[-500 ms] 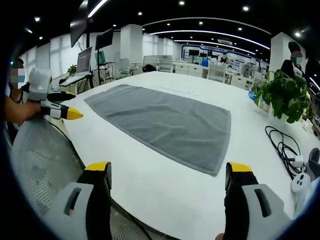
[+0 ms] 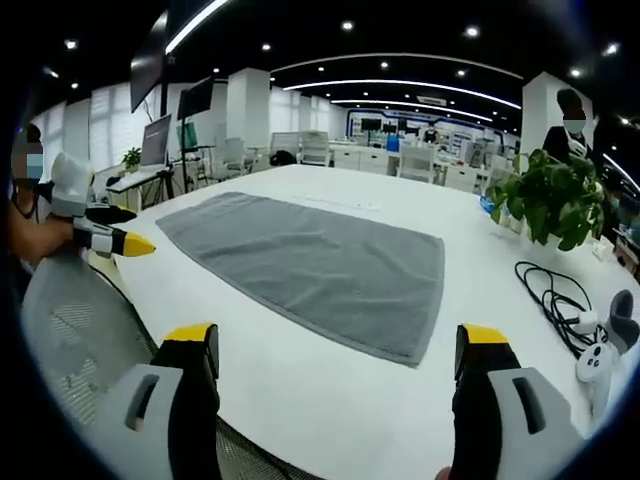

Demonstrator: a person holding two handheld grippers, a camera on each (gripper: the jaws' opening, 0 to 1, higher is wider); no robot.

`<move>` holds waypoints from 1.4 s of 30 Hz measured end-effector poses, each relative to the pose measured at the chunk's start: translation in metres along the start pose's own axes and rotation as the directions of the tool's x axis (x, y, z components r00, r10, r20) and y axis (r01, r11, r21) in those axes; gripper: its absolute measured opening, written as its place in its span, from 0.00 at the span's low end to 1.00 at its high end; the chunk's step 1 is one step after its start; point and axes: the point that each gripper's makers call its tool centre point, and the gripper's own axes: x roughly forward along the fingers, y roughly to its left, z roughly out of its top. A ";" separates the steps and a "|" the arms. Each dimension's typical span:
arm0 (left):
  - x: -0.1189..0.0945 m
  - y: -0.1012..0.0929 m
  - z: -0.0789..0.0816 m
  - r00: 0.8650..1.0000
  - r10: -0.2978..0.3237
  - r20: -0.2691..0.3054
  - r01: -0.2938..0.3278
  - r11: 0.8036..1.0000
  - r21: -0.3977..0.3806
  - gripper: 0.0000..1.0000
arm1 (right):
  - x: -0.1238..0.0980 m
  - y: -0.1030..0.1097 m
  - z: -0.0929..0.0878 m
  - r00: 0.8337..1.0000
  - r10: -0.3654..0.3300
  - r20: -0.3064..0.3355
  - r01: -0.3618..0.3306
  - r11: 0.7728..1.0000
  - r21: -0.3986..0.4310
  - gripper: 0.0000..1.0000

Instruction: Fold the towel on the table until its edges align and the towel forms a compact rectangular stack.

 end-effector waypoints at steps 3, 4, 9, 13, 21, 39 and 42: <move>-0.003 0.002 0.008 0.999 0.008 0.048 -0.006 0.999 -0.037 0.97 | 0.000 0.001 -0.001 1.000 0.002 -0.005 -0.002 1.000 0.003 0.99; -0.003 0.002 0.008 0.999 0.006 0.048 -0.004 0.999 -0.037 0.97 | 0.000 0.001 -0.001 1.000 0.002 -0.005 -0.002 1.000 0.002 0.99; -0.001 0.001 0.008 0.999 0.005 0.040 -0.003 0.999 -0.034 0.97 | -0.001 0.000 0.000 1.000 0.001 -0.003 -0.001 1.000 0.013 0.99; -0.001 0.001 0.008 0.999 0.007 0.041 -0.006 0.999 -0.035 0.97 | 0.000 0.001 -0.001 1.000 0.007 -0.008 -0.007 1.000 0.015 0.99; 0.000 0.003 0.009 0.999 0.015 0.044 -0.013 0.999 -0.037 0.96 | 0.001 0.003 -0.002 1.000 0.013 -0.018 -0.012 1.000 0.017 0.99; -0.001 0.004 0.008 0.999 0.018 0.042 -0.017 0.999 -0.027 0.97 | -0.006 0.009 0.008 1.000 0.007 0.019 -0.008 1.000 0.020 0.99; -0.002 0.006 0.006 0.999 0.029 0.038 -0.029 0.999 -0.024 0.97 | -0.008 0.007 0.011 0.999 0.007 0.044 -0.009 0.999 0.036 0.99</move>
